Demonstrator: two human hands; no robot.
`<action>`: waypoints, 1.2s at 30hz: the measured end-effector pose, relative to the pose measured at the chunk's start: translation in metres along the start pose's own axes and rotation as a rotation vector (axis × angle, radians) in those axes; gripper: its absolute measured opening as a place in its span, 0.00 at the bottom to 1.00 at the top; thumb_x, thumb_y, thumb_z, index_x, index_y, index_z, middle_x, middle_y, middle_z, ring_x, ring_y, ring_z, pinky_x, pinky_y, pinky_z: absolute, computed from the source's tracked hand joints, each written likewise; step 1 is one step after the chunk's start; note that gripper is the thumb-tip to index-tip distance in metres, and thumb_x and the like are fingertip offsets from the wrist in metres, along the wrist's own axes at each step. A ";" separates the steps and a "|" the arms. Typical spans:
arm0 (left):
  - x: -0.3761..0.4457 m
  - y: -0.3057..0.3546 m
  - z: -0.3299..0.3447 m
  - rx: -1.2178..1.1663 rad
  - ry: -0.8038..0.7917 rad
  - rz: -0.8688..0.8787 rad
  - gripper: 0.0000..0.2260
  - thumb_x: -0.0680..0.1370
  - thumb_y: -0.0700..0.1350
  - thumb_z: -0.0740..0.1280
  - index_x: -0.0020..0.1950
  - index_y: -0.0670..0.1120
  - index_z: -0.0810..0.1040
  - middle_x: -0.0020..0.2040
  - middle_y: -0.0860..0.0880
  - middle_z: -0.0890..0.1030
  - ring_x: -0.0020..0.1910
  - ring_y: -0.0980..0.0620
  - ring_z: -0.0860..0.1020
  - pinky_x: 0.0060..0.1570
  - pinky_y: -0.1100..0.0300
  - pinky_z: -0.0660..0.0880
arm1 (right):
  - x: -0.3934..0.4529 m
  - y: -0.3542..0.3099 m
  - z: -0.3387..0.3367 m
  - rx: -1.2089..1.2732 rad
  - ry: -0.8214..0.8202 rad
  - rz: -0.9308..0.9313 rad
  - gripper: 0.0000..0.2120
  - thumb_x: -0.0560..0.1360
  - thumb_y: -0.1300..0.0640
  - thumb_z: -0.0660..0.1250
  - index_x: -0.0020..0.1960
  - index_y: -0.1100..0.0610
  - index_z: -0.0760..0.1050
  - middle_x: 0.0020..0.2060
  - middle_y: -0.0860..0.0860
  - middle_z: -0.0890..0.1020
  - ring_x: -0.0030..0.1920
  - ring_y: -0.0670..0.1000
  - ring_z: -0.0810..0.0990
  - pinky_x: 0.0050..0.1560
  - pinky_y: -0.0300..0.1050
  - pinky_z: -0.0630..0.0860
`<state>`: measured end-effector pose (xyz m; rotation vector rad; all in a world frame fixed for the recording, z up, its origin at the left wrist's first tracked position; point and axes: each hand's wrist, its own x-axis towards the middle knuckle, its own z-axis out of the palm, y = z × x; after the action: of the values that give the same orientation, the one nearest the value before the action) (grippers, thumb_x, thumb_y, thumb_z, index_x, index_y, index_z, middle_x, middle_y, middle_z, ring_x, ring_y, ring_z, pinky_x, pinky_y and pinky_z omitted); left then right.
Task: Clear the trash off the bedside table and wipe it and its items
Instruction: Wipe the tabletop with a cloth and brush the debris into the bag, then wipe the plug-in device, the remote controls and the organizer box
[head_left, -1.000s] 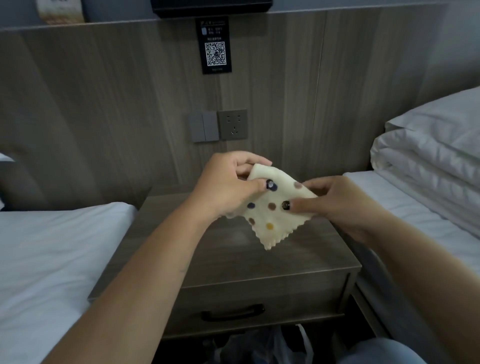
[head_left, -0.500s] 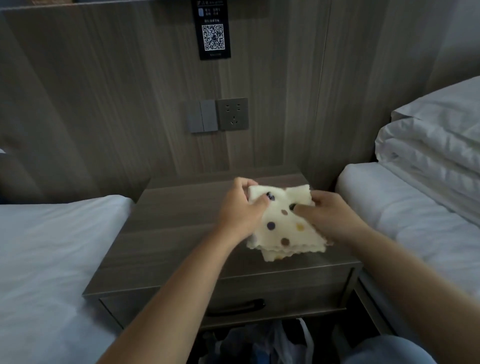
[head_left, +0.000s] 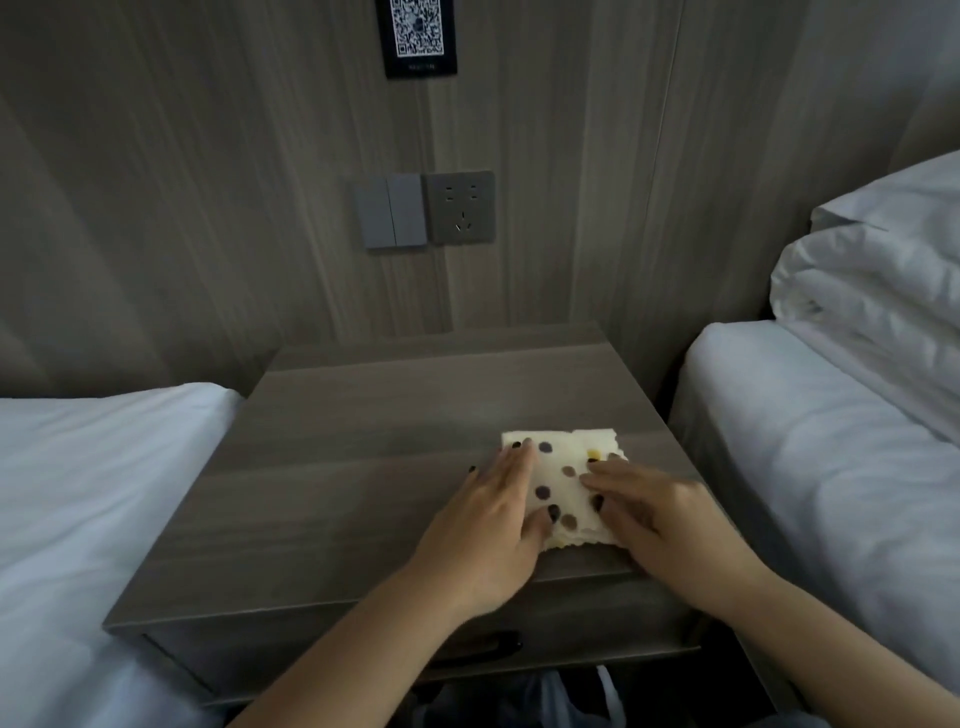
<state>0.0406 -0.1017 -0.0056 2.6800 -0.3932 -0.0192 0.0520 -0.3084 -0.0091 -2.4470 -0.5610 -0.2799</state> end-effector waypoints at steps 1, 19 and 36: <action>0.003 -0.001 -0.008 -0.007 -0.003 -0.010 0.31 0.82 0.59 0.53 0.78 0.56 0.38 0.80 0.57 0.43 0.75 0.60 0.43 0.67 0.61 0.43 | 0.004 -0.002 -0.006 0.020 -0.001 -0.015 0.15 0.76 0.60 0.68 0.62 0.49 0.79 0.63 0.45 0.78 0.66 0.42 0.73 0.65 0.25 0.61; 0.098 0.025 -0.350 0.126 0.654 0.194 0.32 0.77 0.47 0.68 0.77 0.47 0.57 0.74 0.47 0.67 0.71 0.49 0.66 0.59 0.67 0.59 | 0.255 -0.176 -0.219 -0.599 0.442 -0.411 0.25 0.74 0.53 0.68 0.70 0.54 0.69 0.73 0.51 0.65 0.74 0.52 0.60 0.72 0.49 0.62; 0.219 0.006 -0.440 0.631 0.801 -0.124 0.53 0.70 0.47 0.75 0.79 0.47 0.37 0.79 0.43 0.47 0.78 0.40 0.43 0.70 0.30 0.52 | 0.406 -0.195 -0.235 -0.920 0.563 -0.204 0.54 0.69 0.55 0.74 0.78 0.50 0.35 0.74 0.58 0.57 0.74 0.62 0.57 0.71 0.67 0.56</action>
<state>0.2823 0.0142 0.4061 2.9795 0.0449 1.2808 0.3081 -0.1755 0.4093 -2.9237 -0.4796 -1.5403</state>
